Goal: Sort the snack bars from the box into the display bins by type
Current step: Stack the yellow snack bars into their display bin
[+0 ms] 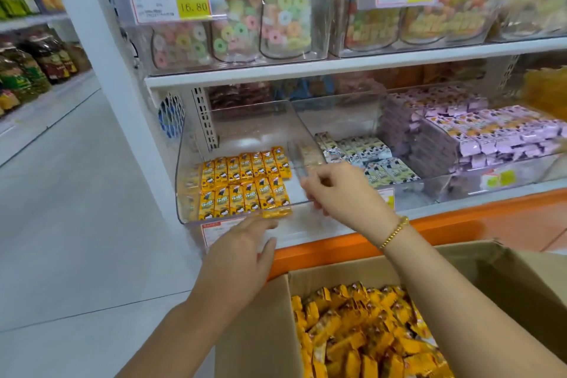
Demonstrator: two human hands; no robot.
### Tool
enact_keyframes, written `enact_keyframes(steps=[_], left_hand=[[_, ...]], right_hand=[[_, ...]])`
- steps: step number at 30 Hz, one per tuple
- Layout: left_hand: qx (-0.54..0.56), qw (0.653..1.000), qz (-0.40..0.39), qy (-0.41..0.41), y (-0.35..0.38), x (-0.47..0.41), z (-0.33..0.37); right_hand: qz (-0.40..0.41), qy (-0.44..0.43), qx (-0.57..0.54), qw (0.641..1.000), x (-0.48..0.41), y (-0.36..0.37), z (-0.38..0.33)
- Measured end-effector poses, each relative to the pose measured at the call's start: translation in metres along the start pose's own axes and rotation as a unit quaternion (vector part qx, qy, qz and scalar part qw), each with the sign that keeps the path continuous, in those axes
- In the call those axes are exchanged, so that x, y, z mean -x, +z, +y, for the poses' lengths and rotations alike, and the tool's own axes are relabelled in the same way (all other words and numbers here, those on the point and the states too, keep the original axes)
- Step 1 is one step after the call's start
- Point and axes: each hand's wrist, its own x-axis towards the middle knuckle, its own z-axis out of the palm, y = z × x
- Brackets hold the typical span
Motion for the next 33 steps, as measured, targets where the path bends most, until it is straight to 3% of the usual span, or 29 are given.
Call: enact_keyframes(steps=[2, 5, 8, 11, 17, 22, 27, 33], left_hand=[[0.012, 0.999, -0.043, 0.013, 0.021, 0.010, 0.007], [-0.025, 0.983, -0.181, -0.012, 0.068, 0.035, 0.011], [-0.030, 0.940, -0.334, -0.059, 0.104, 0.064, 0.010], [-0.018, 0.896, -0.427, -0.122, 0.117, 0.079, 0.000], [-0.015, 0.858, -0.486, -0.165, 0.128, 0.076, -0.013], [-0.023, 0.848, -0.506, -0.155, 0.130, 0.071, -0.017], [-0.027, 0.844, -0.513, -0.153, 0.130, 0.069, -0.020], [-0.033, 0.843, -0.519, -0.139, 0.129, 0.067, -0.019]], right_hand=[[-0.014, 0.010, 0.004, 1.000, 0.030, -0.009, 0.025], [-0.079, 0.068, 0.043, 0.994, 0.061, 0.002, 0.091], [-0.172, 0.128, 0.101, 0.972, 0.087, 0.033, 0.172], [-0.232, 0.170, 0.125, 0.950, 0.108, 0.065, 0.226], [-0.317, 0.079, 0.146, 0.934, 0.110, 0.127, 0.259], [-0.298, 0.022, 0.201, 0.933, 0.102, 0.154, 0.268], [-0.338, 0.011, 0.242, 0.909, 0.098, 0.156, 0.275], [-0.339, 0.067, 0.270, 0.899, 0.113, 0.149, 0.294]])
